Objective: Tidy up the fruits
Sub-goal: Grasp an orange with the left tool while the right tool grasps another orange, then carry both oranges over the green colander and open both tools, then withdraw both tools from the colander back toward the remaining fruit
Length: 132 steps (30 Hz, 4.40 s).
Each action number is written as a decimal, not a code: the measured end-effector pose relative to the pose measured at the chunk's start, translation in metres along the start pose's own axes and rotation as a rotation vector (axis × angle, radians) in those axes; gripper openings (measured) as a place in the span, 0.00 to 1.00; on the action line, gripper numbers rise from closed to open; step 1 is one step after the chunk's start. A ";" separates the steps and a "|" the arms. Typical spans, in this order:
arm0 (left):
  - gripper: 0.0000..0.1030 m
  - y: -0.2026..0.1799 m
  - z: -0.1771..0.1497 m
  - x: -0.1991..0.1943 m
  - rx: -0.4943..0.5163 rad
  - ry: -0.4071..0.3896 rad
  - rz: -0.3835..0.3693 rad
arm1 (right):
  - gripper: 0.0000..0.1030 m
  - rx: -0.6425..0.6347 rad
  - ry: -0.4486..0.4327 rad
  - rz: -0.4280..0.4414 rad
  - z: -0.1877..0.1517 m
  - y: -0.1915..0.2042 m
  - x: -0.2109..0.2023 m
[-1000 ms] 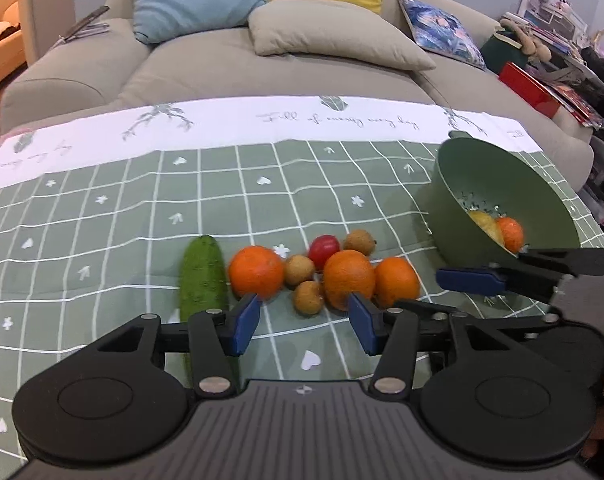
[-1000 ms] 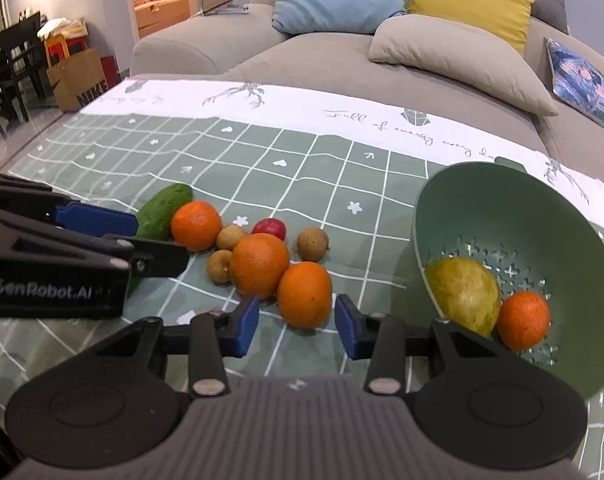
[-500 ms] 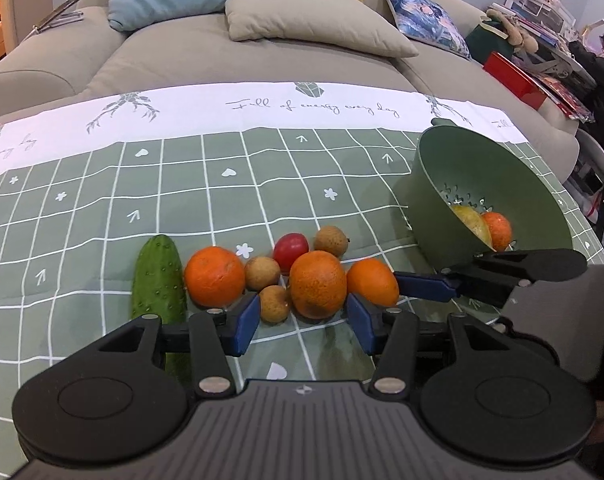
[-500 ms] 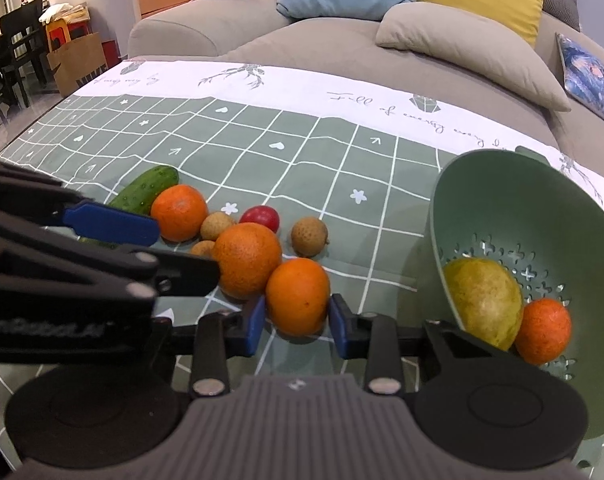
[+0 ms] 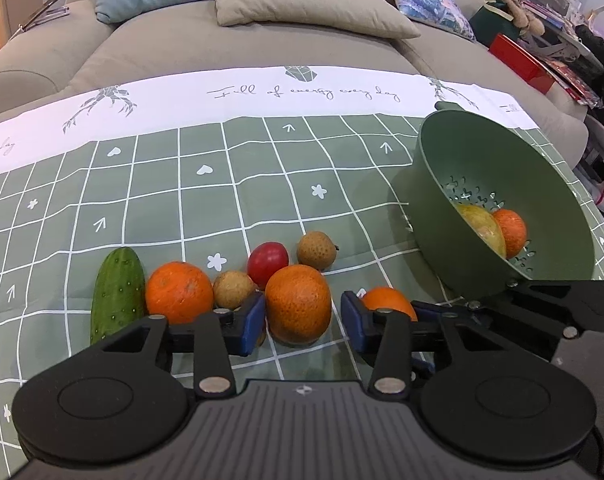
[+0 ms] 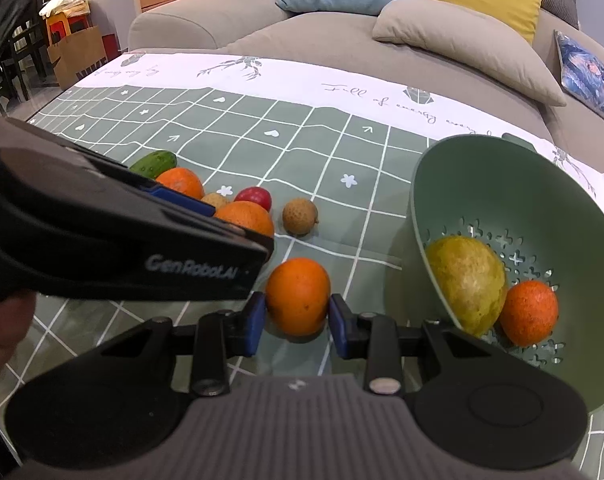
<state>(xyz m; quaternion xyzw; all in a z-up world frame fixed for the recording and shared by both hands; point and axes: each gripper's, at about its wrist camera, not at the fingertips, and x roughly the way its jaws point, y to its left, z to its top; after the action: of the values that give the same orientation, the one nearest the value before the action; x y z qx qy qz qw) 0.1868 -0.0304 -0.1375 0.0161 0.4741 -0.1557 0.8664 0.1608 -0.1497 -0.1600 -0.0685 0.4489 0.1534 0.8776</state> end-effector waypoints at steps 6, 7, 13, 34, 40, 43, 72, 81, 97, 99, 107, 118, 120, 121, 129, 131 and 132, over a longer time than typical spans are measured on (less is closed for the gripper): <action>0.38 0.001 -0.001 -0.002 -0.015 0.005 -0.001 | 0.29 -0.005 0.000 0.002 0.000 -0.001 -0.004; 0.38 0.001 -0.002 -0.004 -0.021 0.004 -0.003 | 0.29 -0.008 -0.003 0.002 0.000 0.000 -0.006; 0.38 0.002 -0.009 -0.027 -0.050 0.002 -0.011 | 0.27 0.000 0.004 0.057 0.001 -0.002 -0.023; 0.38 -0.018 -0.064 -0.051 -0.065 0.139 -0.063 | 0.32 0.026 0.087 0.146 -0.051 -0.013 -0.054; 0.44 -0.006 -0.066 -0.048 -0.144 0.168 -0.098 | 0.35 -0.024 0.048 0.179 -0.051 -0.004 -0.046; 0.45 0.003 -0.071 -0.043 -0.212 0.179 -0.147 | 0.38 -0.037 0.032 0.181 -0.051 -0.002 -0.042; 0.42 -0.036 0.018 -0.075 -0.249 0.078 -0.291 | 0.36 -0.070 -0.007 0.112 -0.001 -0.077 -0.122; 0.42 -0.079 0.057 -0.036 -0.285 0.160 -0.353 | 0.36 -0.147 0.143 0.088 0.025 -0.132 -0.110; 0.42 -0.099 0.068 0.036 -0.364 0.380 -0.299 | 0.36 -0.142 0.386 0.164 0.030 -0.169 -0.047; 0.42 -0.099 0.069 0.040 -0.372 0.396 -0.291 | 0.36 -0.150 0.401 0.171 0.030 -0.170 -0.042; 0.42 -0.102 0.072 0.049 -0.385 0.428 -0.270 | 0.36 -0.157 0.450 0.193 0.029 -0.170 -0.029; 0.48 -0.096 0.072 0.043 -0.385 0.409 -0.279 | 0.38 -0.166 0.438 0.179 0.030 -0.165 -0.033; 0.48 -0.095 0.072 0.037 -0.383 0.401 -0.284 | 0.38 -0.168 0.429 0.173 0.032 -0.163 -0.037; 0.48 -0.094 0.073 0.035 -0.381 0.397 -0.285 | 0.39 -0.169 0.424 0.169 0.033 -0.163 -0.040; 0.48 -0.084 0.072 -0.002 -0.351 0.339 -0.288 | 0.48 -0.168 0.354 0.144 0.045 -0.148 -0.070; 0.48 -0.079 0.071 -0.013 -0.345 0.317 -0.285 | 0.48 -0.166 0.336 0.137 0.047 -0.143 -0.077; 0.48 -0.077 0.070 -0.018 -0.339 0.306 -0.283 | 0.48 -0.165 0.327 0.134 0.047 -0.139 -0.080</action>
<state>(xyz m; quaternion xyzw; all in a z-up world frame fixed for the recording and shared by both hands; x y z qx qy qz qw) 0.2131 -0.1109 -0.0748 -0.1724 0.6164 -0.1893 0.7447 0.1989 -0.2855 -0.0695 -0.1342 0.5748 0.2345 0.7723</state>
